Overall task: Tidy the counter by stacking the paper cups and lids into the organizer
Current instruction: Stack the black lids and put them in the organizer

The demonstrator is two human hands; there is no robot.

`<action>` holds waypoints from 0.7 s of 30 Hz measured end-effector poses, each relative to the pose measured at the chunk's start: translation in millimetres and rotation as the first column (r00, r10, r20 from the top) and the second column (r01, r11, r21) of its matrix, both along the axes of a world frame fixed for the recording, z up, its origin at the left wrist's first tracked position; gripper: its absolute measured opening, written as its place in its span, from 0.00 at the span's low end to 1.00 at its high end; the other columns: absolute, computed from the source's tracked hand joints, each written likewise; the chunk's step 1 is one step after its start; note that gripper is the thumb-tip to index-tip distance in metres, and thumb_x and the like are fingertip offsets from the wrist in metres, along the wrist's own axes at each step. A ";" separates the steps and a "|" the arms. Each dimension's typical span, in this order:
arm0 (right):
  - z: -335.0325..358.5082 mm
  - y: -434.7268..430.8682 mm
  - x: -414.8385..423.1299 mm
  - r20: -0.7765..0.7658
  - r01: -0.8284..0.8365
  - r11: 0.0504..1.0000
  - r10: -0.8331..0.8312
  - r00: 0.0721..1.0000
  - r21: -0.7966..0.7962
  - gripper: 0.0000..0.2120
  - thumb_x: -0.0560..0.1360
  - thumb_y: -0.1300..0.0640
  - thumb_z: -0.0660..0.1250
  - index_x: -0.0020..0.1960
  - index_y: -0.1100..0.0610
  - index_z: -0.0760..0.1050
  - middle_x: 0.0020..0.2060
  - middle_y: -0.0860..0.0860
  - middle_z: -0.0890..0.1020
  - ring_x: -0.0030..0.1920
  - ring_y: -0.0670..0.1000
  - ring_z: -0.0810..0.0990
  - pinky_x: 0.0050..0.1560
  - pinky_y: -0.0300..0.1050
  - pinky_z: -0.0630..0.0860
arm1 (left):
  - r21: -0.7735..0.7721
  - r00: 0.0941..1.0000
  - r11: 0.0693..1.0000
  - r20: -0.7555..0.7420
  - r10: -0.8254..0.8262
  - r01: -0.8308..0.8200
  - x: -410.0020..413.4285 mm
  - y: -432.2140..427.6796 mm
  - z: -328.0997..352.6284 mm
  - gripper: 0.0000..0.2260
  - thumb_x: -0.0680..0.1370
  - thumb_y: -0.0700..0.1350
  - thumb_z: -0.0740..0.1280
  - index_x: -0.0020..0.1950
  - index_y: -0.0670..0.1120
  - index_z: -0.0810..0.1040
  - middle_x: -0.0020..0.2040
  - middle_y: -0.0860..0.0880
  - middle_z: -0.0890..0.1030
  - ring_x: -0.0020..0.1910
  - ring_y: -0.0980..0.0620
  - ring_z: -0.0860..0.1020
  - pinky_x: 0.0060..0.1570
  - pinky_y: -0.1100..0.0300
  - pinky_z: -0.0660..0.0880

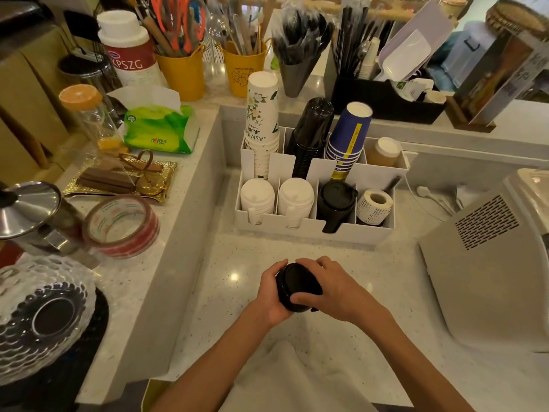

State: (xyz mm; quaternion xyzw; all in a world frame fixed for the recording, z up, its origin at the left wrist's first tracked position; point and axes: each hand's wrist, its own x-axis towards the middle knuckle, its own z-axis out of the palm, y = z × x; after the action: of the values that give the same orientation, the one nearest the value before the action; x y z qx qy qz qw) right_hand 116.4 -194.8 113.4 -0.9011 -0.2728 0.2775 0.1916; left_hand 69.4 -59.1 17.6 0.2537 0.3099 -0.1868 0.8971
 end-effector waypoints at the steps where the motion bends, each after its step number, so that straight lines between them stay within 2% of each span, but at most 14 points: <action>1: -1.0 0.8 -1.2 0.020 0.014 1.000 -0.014 1.000 -0.012 0.34 0.70 0.37 0.69 0.71 0.41 0.61 0.61 0.48 0.70 0.59 0.50 0.71 0.55 0.47 0.79 | 0.001 1.000 1.000 0.002 0.000 0.000 -0.1 -0.1 0.2 0.19 0.70 0.59 0.67 0.47 0.46 0.87 0.44 0.42 0.87 0.42 0.42 0.86 0.43 0.47 0.82; 6: -4.7 3.7 -7.2 0.102 0.059 0.997 -0.054 0.993 -0.047 0.34 0.69 0.32 0.66 0.69 0.45 0.63 0.57 0.48 0.72 0.52 0.48 0.73 0.49 0.40 0.77 | 0.028 1.000 1.000 -0.023 0.013 -0.012 -1.9 -4.8 -1.3 0.19 0.67 0.60 0.68 0.45 0.46 0.87 0.42 0.42 0.87 0.41 0.43 0.86 0.43 0.49 0.82; 13: -7.4 4.2 -11.6 0.117 0.108 0.992 -0.099 0.988 -0.073 0.35 0.67 0.29 0.64 0.67 0.48 0.64 0.57 0.49 0.72 0.51 0.50 0.77 0.47 0.41 0.78 | 0.039 0.999 0.999 -0.048 -0.005 0.007 -1.9 -7.5 -2.7 0.20 0.71 0.61 0.66 0.45 0.45 0.87 0.42 0.42 0.87 0.41 0.43 0.86 0.42 0.50 0.82; 19: -2.8 2.7 -2.9 0.003 0.073 0.995 -0.073 0.997 -0.061 0.36 0.67 0.34 0.70 0.70 0.43 0.62 0.58 0.49 0.70 0.54 0.51 0.75 0.51 0.43 0.79 | 0.050 0.999 0.999 -0.042 -0.003 0.005 -1.3 -6.8 -0.6 0.19 0.73 0.59 0.64 0.44 0.46 0.87 0.41 0.43 0.86 0.39 0.44 0.85 0.39 0.51 0.81; 21: -0.9 3.0 -3.5 0.014 0.084 0.995 -0.083 0.996 -0.056 0.35 0.67 0.33 0.69 0.69 0.43 0.63 0.57 0.49 0.70 0.52 0.51 0.75 0.50 0.44 0.80 | 0.025 0.999 1.000 -0.036 -0.014 0.015 -0.7 -5.6 1.2 0.20 0.73 0.59 0.64 0.45 0.45 0.86 0.42 0.42 0.86 0.40 0.43 0.85 0.39 0.50 0.81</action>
State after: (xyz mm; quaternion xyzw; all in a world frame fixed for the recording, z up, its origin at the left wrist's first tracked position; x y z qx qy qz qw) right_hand 112.8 -191.8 112.5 -0.9183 -0.2280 0.2716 0.1759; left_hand 68.6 -64.8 18.8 0.2640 0.3263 -0.1938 0.8867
